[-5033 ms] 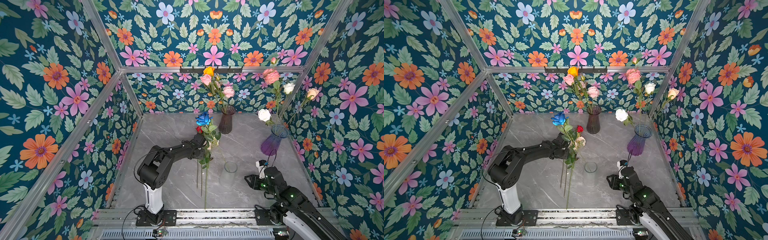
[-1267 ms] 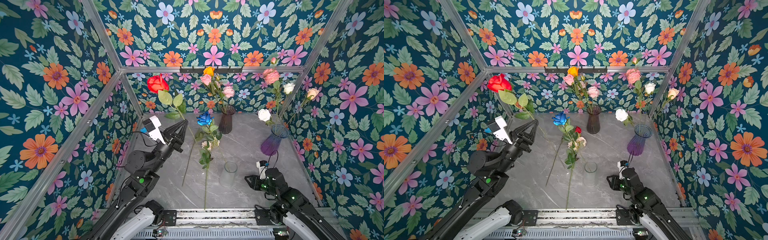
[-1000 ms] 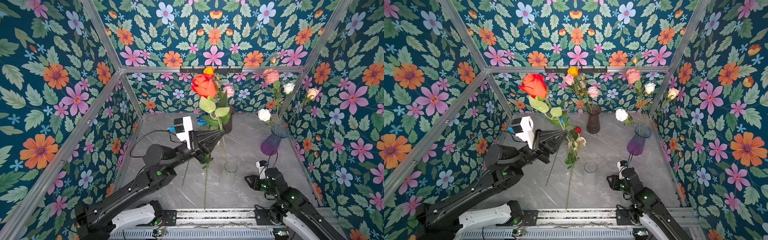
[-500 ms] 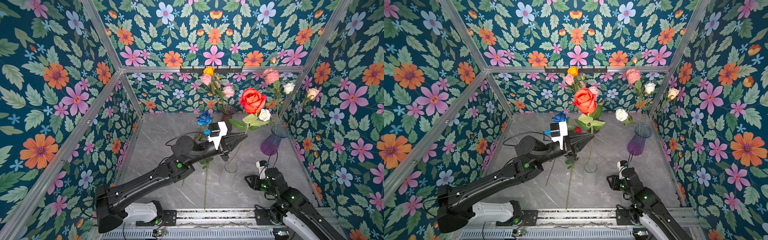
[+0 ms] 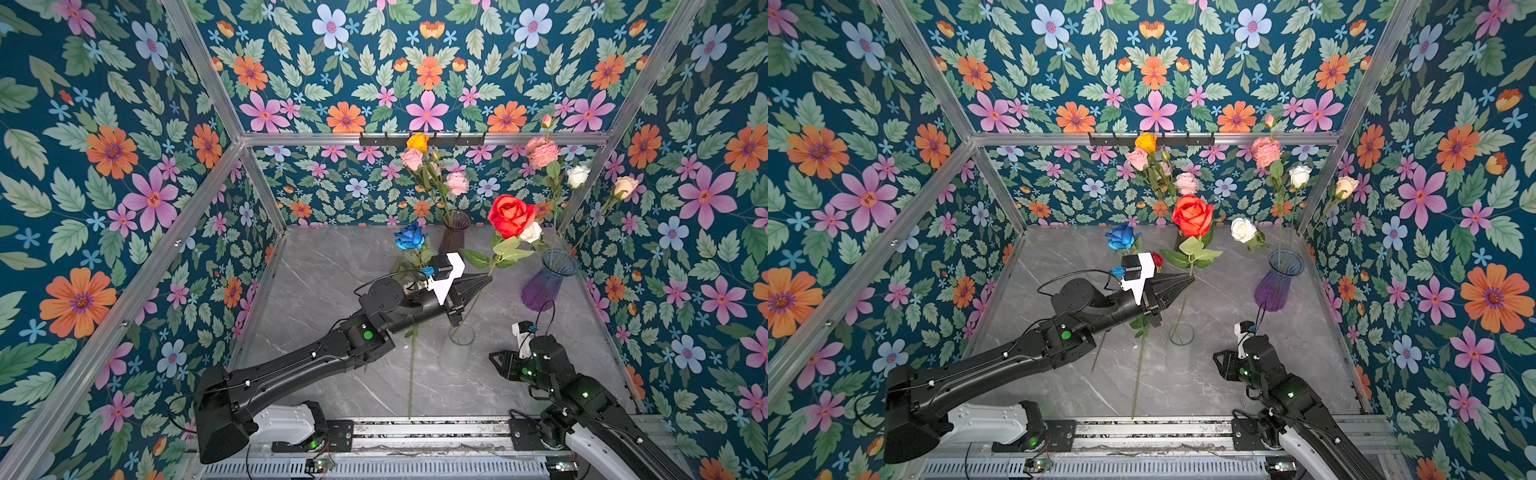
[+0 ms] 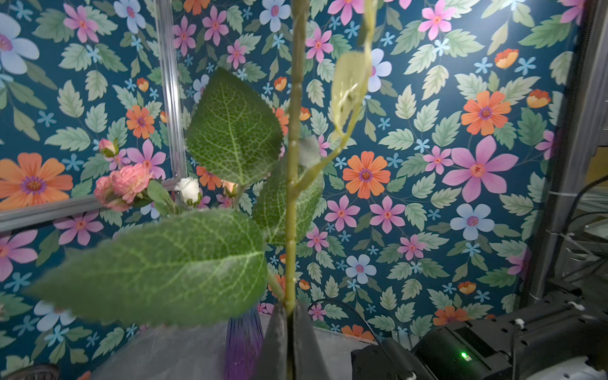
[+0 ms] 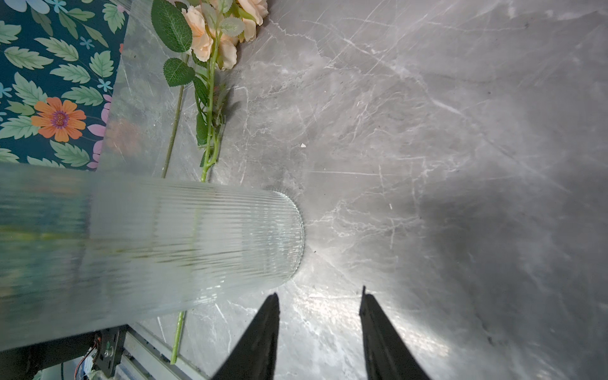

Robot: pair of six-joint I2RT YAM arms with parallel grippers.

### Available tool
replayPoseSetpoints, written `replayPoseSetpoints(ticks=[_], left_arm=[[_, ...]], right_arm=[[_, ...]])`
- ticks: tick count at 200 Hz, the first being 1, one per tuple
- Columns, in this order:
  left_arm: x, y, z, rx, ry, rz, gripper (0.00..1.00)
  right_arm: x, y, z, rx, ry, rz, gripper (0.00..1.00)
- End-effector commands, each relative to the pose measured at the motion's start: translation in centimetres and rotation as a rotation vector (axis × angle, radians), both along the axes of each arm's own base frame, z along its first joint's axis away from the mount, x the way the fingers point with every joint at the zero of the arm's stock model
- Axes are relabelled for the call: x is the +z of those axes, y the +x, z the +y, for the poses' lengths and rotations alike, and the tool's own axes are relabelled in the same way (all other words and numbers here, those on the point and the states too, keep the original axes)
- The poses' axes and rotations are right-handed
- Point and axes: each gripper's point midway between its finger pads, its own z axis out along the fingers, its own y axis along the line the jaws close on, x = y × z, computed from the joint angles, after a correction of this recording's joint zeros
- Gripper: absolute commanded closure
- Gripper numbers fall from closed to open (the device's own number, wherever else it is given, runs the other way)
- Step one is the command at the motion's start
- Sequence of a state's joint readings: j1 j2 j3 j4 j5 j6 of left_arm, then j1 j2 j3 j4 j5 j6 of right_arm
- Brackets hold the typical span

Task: Arrange the flowers into the vase
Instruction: 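Carry the red rose over the clear vase and lower its stem inside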

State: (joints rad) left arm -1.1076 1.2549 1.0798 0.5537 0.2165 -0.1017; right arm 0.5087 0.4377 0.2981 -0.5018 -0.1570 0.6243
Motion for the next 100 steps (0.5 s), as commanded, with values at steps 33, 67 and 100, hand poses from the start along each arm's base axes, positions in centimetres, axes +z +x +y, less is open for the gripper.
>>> replayPoseSetpoints(ticks=[33,67,100], left_arm=[[-5.9,6.3,2.6,0.340,0.010,0.364,0.61],[-7.3,6.7,4.1,0.420,0.110,0.430,0.38],[-7.6,5.9,6.7,0.458,0.163,0.454,0.39]], right_arm=[[0.4,0.3,0.1,0.001,0.004,-0.017,0.57],[0.3,0.4,0.2,0.002,0.000,-0.008,0.57],[0.1,0.5,0.3,0.007,-0.004,0.001,0.57]])
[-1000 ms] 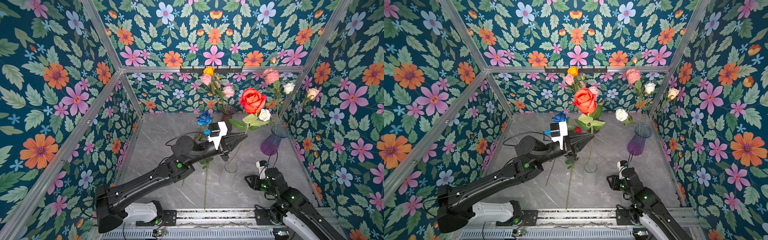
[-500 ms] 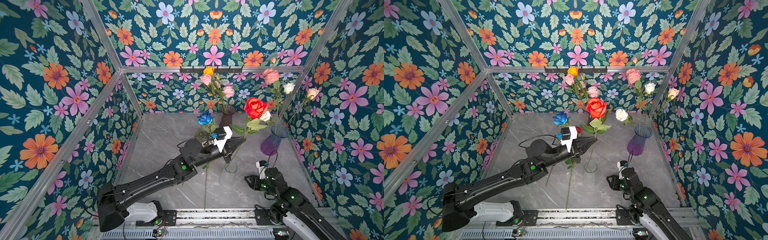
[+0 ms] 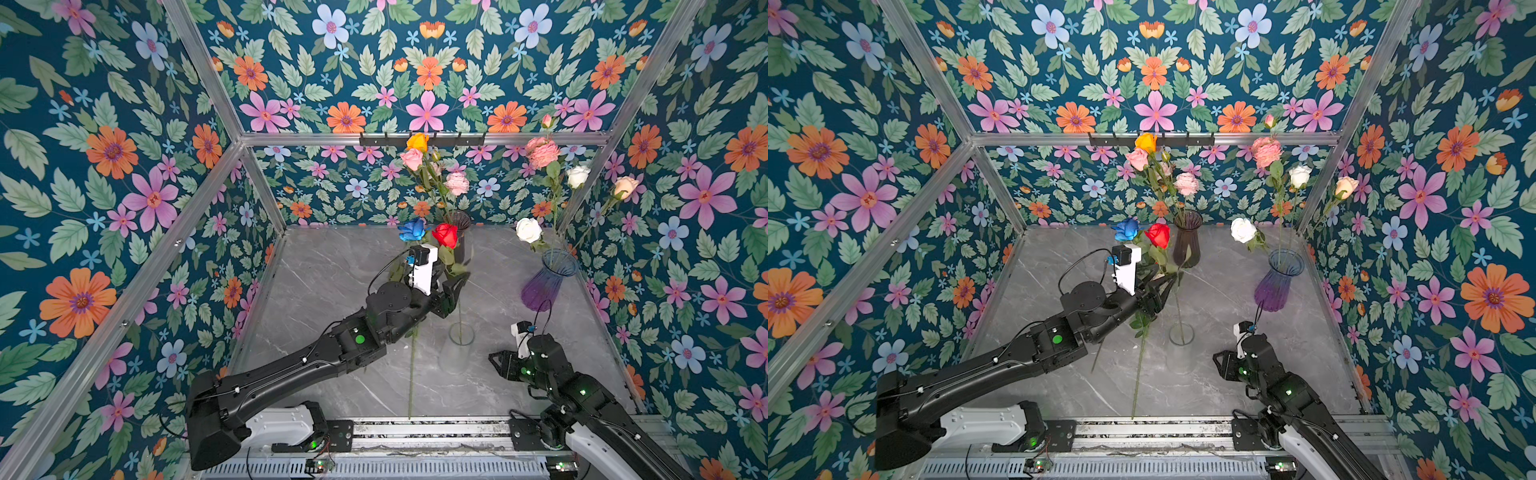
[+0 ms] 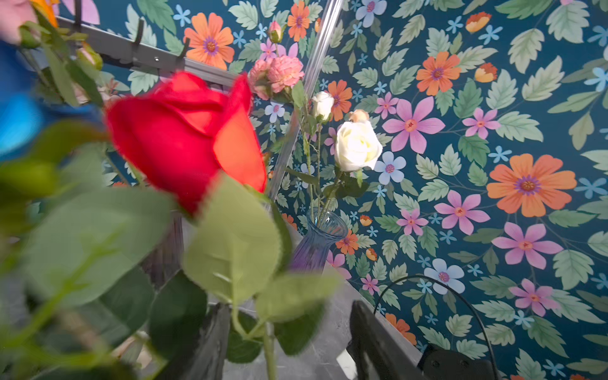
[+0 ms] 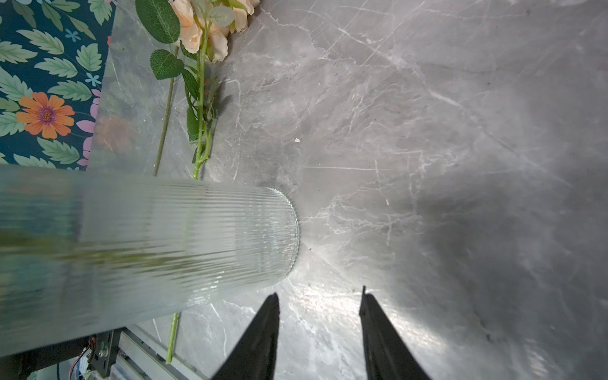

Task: Arrange the flowers into the vase
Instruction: 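Carry the red rose over the clear vase and lower its stem inside, then open the left gripper and draw it back from the red rose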

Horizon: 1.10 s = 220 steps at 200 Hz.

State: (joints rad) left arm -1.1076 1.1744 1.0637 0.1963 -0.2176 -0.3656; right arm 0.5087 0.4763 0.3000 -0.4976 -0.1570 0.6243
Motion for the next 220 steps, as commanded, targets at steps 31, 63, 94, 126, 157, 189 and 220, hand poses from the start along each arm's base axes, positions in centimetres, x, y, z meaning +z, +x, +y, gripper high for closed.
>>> replayPoseSetpoints(ticks=[31,63,94,126,157,189,220], left_arm=[[-1.2,-1.8,3.6,0.001,0.105,0.070,0.39],[-0.2,-3.7,6.2,-0.031,0.065,0.060,0.39],[-2.0,-4.1,10.4,0.063,0.041,0.073,0.59],[-5.9,-3.7,13.6,0.182,0.132,0.148,0.66],[-13.6,-2.2,15.4,0.340,0.435,0.269,0.61],[-21.6,0.8,15.1,0.361,0.686,0.417,0.55],[-26.1,5.9,15.7,0.323,0.631,0.531,0.55]], right_arm=[[0.6,0.5,0.3,0.006,0.008,-0.021,0.57],[0.5,0.6,0.3,0.003,0.003,-0.016,0.57],[0.5,0.6,0.3,0.002,0.002,-0.017,0.57],[0.5,0.6,0.3,0.001,0.002,-0.016,0.57],[0.5,0.6,0.3,0.001,0.003,-0.017,0.57],[0.5,0.5,0.3,0.003,0.005,-0.017,0.57],[0.6,0.5,0.3,0.004,0.009,-0.024,0.58]])
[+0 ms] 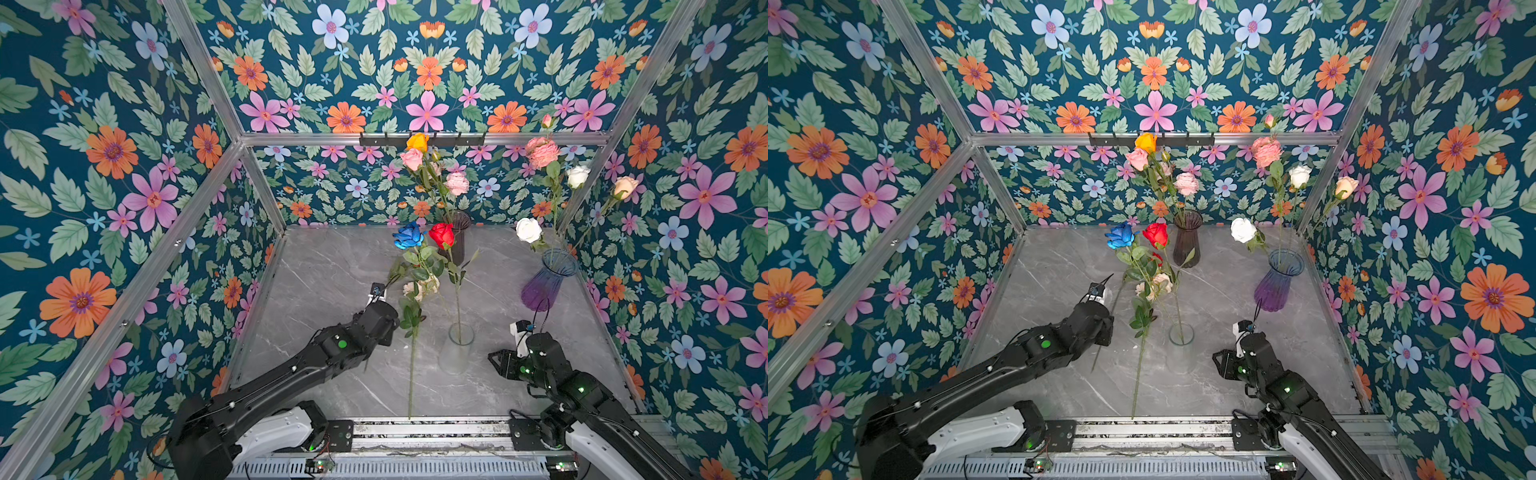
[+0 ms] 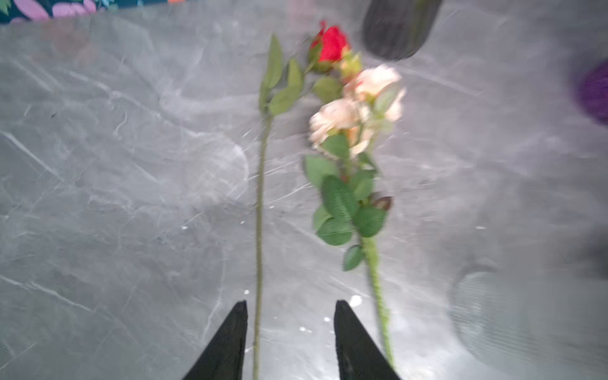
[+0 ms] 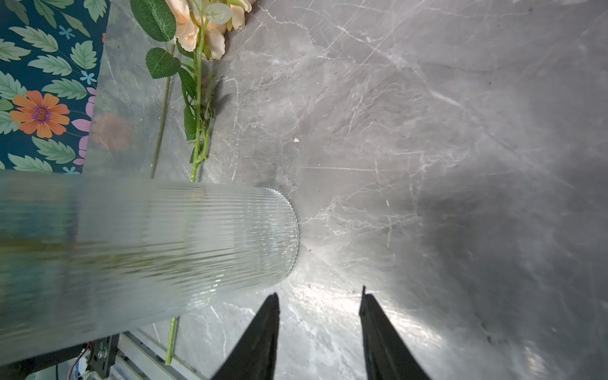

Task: Arrange the flowers into the vase
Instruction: 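Open the left gripper and draw it back from the red rose, then reach the left gripper down to another red rose stem and close on it, then lift the second red rose upright with the left gripper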

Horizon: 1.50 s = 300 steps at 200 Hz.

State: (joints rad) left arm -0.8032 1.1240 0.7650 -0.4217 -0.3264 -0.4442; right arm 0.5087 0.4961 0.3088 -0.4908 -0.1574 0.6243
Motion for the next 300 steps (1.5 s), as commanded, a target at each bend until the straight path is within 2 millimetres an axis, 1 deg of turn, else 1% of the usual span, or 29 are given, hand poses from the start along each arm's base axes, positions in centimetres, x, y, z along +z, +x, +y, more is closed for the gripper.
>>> replayPoseSetpoints(ticks=[1,13,26,42,69,105,119,136,153,168,209,225,240,271,300], left_arm=[[-1.6,2.6,-1.1,-0.068,-0.074,0.041,0.55],[-2.7,4.4,-1.1,-0.070,-0.086,0.068,0.55],[-3.6,6.2,-1.9,-0.097,-0.112,0.096,0.56],[-4.5,7.9,-3.1,-0.138,-0.142,0.124,0.57],[-6.1,10.6,-3.8,-0.142,-0.135,0.159,0.59],[-8.5,13.4,-4.0,-0.125,-0.078,0.202,0.61],[-9.7,14.3,-3.7,-0.104,-0.035,0.225,0.61],[-10.5,15.4,-3.2,-0.080,0.004,0.236,0.62],[-10.8,16.0,-3.0,-0.066,0.028,0.238,0.62],[-10.6,16.3,-3.0,-0.064,0.035,0.230,0.62],[-10.8,16.7,-2.6,-0.059,0.064,0.231,0.62],[-11.1,16.7,-2.6,-0.060,0.061,0.238,0.64],[-11.4,16.6,-2.5,-0.060,0.064,0.245,0.69],[-10.8,16.4,-2.4,-0.058,0.053,0.227,0.70],[-10.4,16.4,-2.1,-0.057,0.060,0.225,0.68]], right_arm=[[0.5,0.3,0.2,0.003,0.011,-0.030,0.58],[0.6,0.3,0.1,0.002,0.015,-0.032,0.58],[0.7,0.3,0.1,0.002,0.016,-0.036,0.58],[0.7,0.3,0.1,0.002,0.017,-0.037,0.58],[0.7,0.2,0.1,0.003,0.019,-0.037,0.58],[0.8,0.2,0.0,0.000,0.020,-0.043,0.58],[0.8,0.2,0.0,0.000,0.019,-0.044,0.58],[0.8,0.2,0.1,0.001,0.021,-0.044,0.58],[0.8,0.2,0.1,0.002,0.021,-0.045,0.58],[0.8,0.2,0.1,0.002,0.021,-0.046,0.58],[0.8,0.2,0.1,0.003,0.020,-0.045,0.58],[0.8,0.2,0.1,0.002,0.020,-0.044,0.58],[0.8,0.2,0.1,0.002,0.021,-0.045,0.58],[0.8,0.3,0.1,0.002,0.018,-0.045,0.58],[0.7,0.3,0.1,0.000,0.018,-0.043,0.58]])
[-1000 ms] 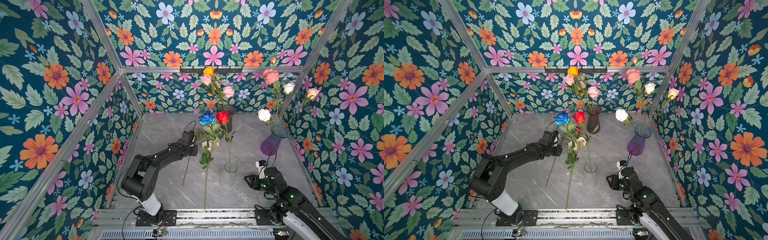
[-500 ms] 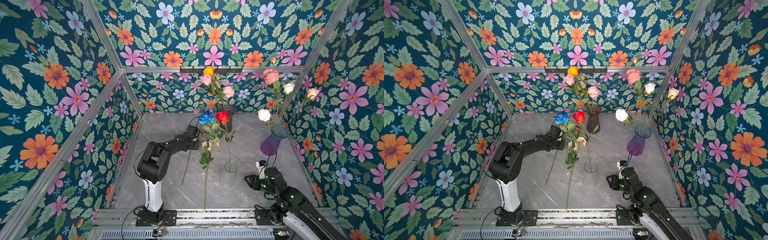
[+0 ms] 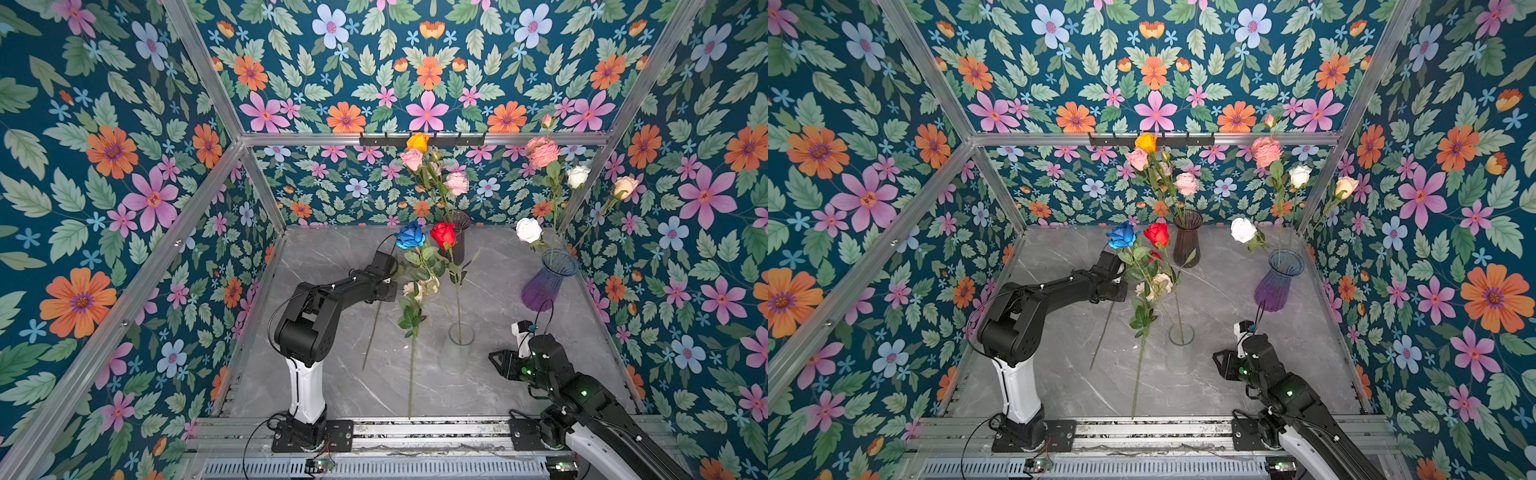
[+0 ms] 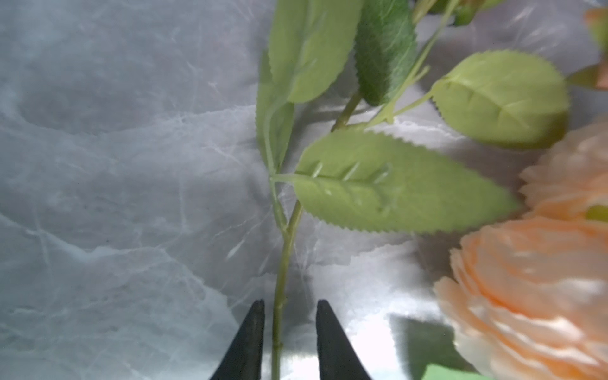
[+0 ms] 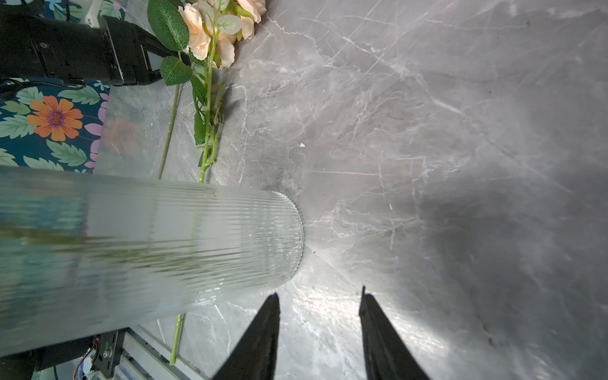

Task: Arrange the flowers into the vase
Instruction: 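Lift the second red rose upright with the left gripper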

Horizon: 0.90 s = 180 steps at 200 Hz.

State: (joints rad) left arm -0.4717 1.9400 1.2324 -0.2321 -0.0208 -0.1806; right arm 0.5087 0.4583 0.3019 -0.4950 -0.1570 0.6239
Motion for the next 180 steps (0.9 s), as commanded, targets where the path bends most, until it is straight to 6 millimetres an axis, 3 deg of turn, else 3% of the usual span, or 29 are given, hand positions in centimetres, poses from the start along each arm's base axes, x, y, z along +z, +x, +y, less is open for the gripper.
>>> replayPoseSetpoints(ticks=[1,55,143,180], left_arm=[[0.4,0.1,0.4,-0.002,0.009,-0.007,0.68],[2.0,0.2,1.1,0.006,0.021,-0.041,0.68],[-0.1,0.2,0.6,-0.006,-0.002,0.004,0.70],[-0.6,0.0,0.2,-0.016,-0.021,0.016,0.86]], right_arm=[[0.4,0.3,0.1,0.000,0.005,-0.020,0.58],[0.3,0.3,0.1,-0.002,0.003,-0.018,0.58],[0.3,0.3,0.1,-0.002,0.003,-0.017,0.58],[0.4,0.3,0.0,-0.004,0.003,-0.020,0.58]])
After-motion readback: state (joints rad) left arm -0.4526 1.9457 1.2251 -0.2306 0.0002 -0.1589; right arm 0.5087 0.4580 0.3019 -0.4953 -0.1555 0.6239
